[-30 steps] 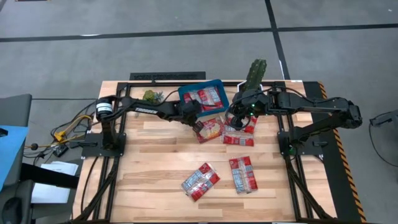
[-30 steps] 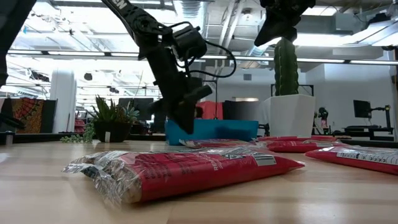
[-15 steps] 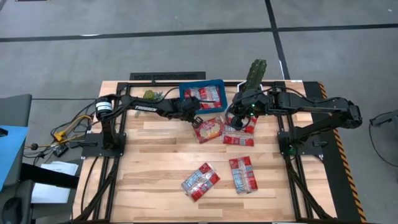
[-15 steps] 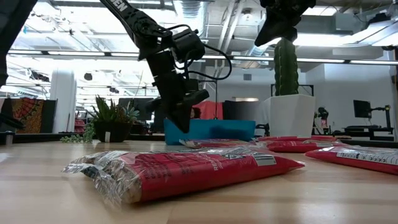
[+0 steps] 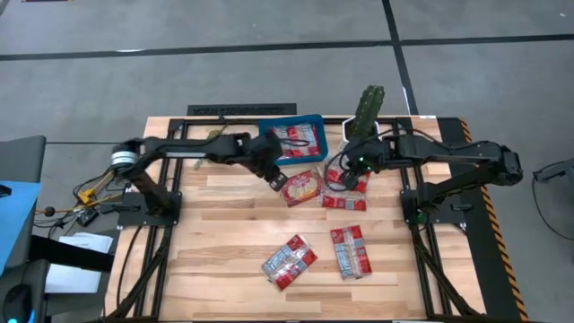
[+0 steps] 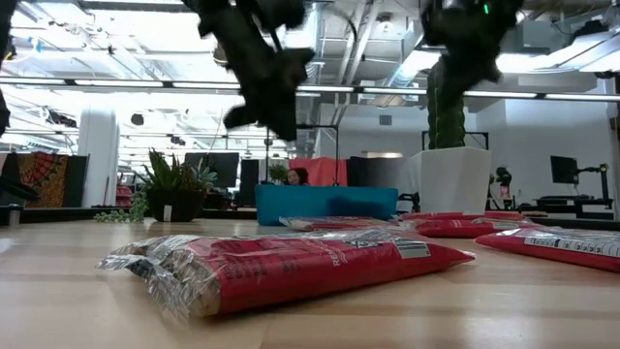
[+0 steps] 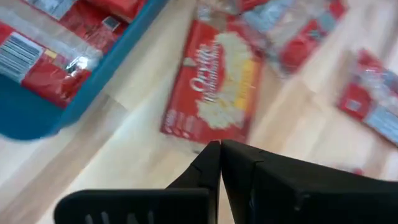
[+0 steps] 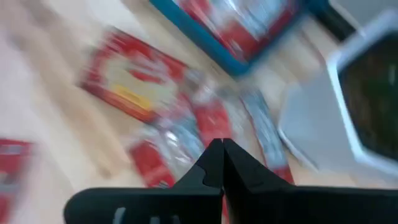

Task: Sort popcorn bags into baskets
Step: Put the popcorn bag into the blue bin

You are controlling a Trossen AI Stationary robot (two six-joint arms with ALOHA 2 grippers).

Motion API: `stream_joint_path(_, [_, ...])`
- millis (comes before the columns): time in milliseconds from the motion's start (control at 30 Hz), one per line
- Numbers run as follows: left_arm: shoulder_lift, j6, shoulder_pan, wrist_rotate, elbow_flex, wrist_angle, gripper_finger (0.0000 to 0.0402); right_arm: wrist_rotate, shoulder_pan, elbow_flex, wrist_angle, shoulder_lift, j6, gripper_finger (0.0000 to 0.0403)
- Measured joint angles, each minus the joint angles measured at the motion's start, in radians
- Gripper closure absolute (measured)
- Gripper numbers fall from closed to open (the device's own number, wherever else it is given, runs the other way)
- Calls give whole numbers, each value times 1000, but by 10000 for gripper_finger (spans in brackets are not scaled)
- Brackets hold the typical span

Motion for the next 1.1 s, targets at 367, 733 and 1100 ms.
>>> stream_joint_path(367, [-241, -50, -173, -346, -2, -57, 401, 205, -16, -378, 162, 2, 290, 398])
stream_joint_path(733, [-257, -70, -254, -386, -3, -111, 401, 155, 26, -560, 322, 2, 440, 398])
stream_joint_path(1100, [-359, -99, -262, -348, -3, -218, 401, -11, 150, -594, 666, 92, 453, 395])
